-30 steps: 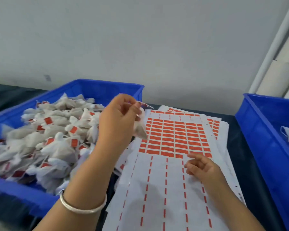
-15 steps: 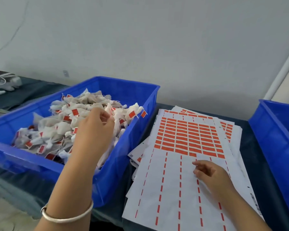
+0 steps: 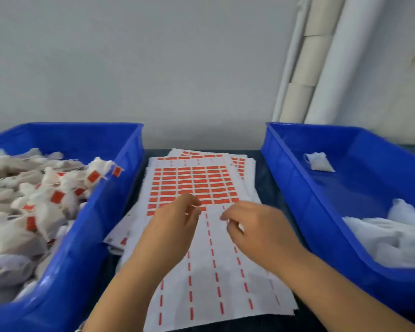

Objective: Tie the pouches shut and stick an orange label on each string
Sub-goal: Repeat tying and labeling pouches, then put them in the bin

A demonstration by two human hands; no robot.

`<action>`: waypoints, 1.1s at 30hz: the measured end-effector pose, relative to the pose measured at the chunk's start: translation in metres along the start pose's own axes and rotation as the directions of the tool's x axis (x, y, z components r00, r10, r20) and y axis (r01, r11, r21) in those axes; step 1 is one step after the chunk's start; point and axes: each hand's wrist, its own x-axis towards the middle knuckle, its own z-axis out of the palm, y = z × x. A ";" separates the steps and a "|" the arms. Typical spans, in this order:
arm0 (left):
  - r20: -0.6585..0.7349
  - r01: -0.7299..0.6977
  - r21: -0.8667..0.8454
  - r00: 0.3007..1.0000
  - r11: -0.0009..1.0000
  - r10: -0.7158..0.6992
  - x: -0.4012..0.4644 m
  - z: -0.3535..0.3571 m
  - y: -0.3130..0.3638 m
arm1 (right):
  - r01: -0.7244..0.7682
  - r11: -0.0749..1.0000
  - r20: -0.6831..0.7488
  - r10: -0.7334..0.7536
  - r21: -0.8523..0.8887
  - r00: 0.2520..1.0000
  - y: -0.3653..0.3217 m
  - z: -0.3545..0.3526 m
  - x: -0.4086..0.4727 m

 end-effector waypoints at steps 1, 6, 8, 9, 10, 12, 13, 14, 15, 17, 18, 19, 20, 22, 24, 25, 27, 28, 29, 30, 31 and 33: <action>0.021 -0.014 -0.007 1.000 1.000 0.015 0.002 0.011 0.004 | -0.014 1.000 -0.097 0.017 0.026 0.995 0.005 -0.021 -0.006; 0.091 -0.075 -0.036 0.993 0.997 0.078 0.006 0.054 0.021 | -0.452 0.890 -0.073 0.448 -0.055 0.891 0.082 -0.133 -0.035; 0.124 -0.098 -0.030 0.987 0.995 0.101 0.007 0.065 0.024 | -0.614 0.756 0.111 0.646 -0.224 0.755 0.123 -0.171 -0.058; 0.137 -0.111 -0.013 0.984 0.994 0.112 0.008 0.070 0.025 | -0.643 0.671 0.217 0.735 -0.369 0.643 0.143 -0.187 -0.072; 0.147 -0.122 0.005 0.982 0.993 0.120 0.009 0.074 0.026 | -0.632 0.590 0.295 0.804 -0.502 0.517 0.159 -0.199 -0.084; 0.160 -0.125 0.020 0.980 0.992 0.121 0.012 0.082 0.027 | -0.601 0.461 0.368 0.886 -0.652 0.280 0.181 -0.213 -0.101; 0.165 -0.119 0.020 0.980 0.993 0.114 0.013 0.085 0.028 | -0.588 0.414 0.383 0.905 -0.695 0.185 0.189 -0.215 -0.108; 0.167 -0.113 0.021 0.980 0.993 0.108 0.014 0.088 0.028 | -0.549 0.385 0.393 0.913 -0.741 0.110 0.196 -0.212 -0.114; 0.170 -0.109 0.022 0.980 0.994 0.104 0.015 0.091 0.028 | -0.482 0.368 0.394 0.918 -0.795 0.051 0.200 -0.207 -0.117; 0.185 -0.105 0.026 0.978 0.994 0.098 0.017 0.097 0.027 | -0.309 0.353 0.375 0.927 -0.883 -0.015 0.208 -0.195 -0.118; 0.199 -0.103 0.030 0.975 0.994 0.095 0.018 0.099 0.026 | -0.252 0.376 0.393 0.919 -0.892 -0.022 0.211 -0.192 -0.116; 0.214 -0.105 0.034 0.972 0.994 0.095 0.019 0.102 0.025 | -0.247 0.424 0.444 0.896 -0.871 -0.027 0.213 -0.193 -0.113; 0.228 -0.108 0.037 0.969 0.994 0.096 0.020 0.104 0.024 | -0.317 0.488 0.523 0.852 -0.813 -0.029 0.217 -0.197 -0.108; 0.258 -0.107 0.029 0.961 0.994 0.096 0.020 0.107 0.023 | -0.567 0.539 0.649 0.761 -0.623 0.010 0.225 -0.207 -0.100; 0.307 -0.104 0.007 0.947 0.995 0.096 0.017 0.111 0.025 | -0.642 0.527 0.664 0.747 -0.557 0.037 0.236 -0.206 -0.096; 0.348 -0.111 0.007 0.932 0.994 0.102 0.014 0.114 0.026 | -0.561 0.531 0.624 0.781 -0.635 0.034 0.240 -0.203 -0.094; 0.448 -0.135 0.010 0.886 0.991 0.116 0.007 0.124 0.033 | -0.252 0.508 0.523 0.852 -0.824 0.006 0.253 -0.189 -0.094; 0.492 -0.142 0.010 0.862 0.990 0.119 0.003 0.130 0.039 | -0.142 0.478 0.485 0.874 -0.867 -0.015 0.254 -0.181 -0.094; 0.534 -0.151 0.013 0.837 0.988 0.121 -0.001 0.136 0.045 | -0.106 0.468 0.473 0.881 -0.877 -0.024 0.255 -0.171 -0.095; 0.575 -0.164 0.016 0.809 0.986 0.125 -0.006 0.144 0.050 | -0.133 0.477 0.484 0.874 -0.869 -0.027 0.258 -0.162 -0.096; 0.612 -0.189 0.015 0.778 0.982 0.140 -0.010 0.153 0.054 | -0.160 0.512 0.521 0.853 -0.844 -0.015 0.257 -0.154 -0.093; 0.673 -0.255 0.004 0.716 0.967 0.186 -0.018 0.170 0.061 | -0.189 0.578 0.591 0.807 -0.794 -0.010 0.256 -0.138 -0.088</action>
